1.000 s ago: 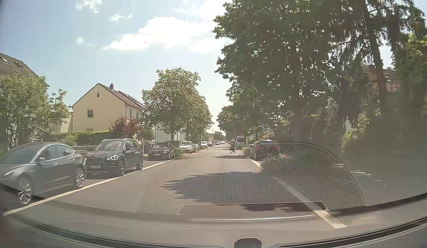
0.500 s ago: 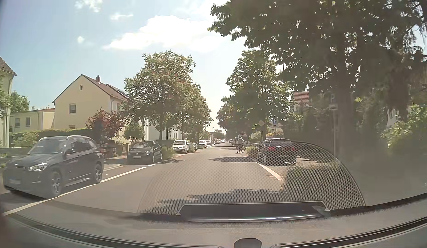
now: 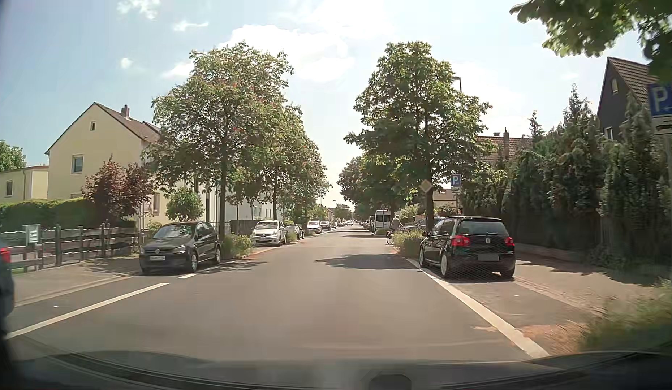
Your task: Follow the waypoints while adhering to traffic rules and regulations
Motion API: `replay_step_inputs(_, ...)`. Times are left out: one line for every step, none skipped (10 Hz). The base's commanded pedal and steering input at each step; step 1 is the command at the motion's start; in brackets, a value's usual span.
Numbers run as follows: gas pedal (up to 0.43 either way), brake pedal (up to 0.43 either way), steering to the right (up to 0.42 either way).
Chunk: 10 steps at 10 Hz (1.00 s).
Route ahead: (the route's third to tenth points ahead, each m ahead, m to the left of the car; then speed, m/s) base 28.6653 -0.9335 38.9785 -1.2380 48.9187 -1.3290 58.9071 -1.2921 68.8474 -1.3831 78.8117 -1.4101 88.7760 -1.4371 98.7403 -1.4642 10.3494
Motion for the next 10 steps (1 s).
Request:
replay_step_inputs(0.000,0.024,0.003)
replay_step_inputs(0.000,0.024,0.003)
replay_step_inputs(0.000,0.024,0.003)
replay_step_inputs(0.000,0.024,0.000)
replay_step_inputs(0.079,0.018,-0.006)
replay_step_inputs(0.150,0.024,-0.008)
replay_step_inputs(0.150,0.024,-0.002)
replay_step_inputs(0.150,0.024,0.001)
replay_step_inputs(0.150,0.018,0.004)
replay_step_inputs(0.150,0.024,0.004)
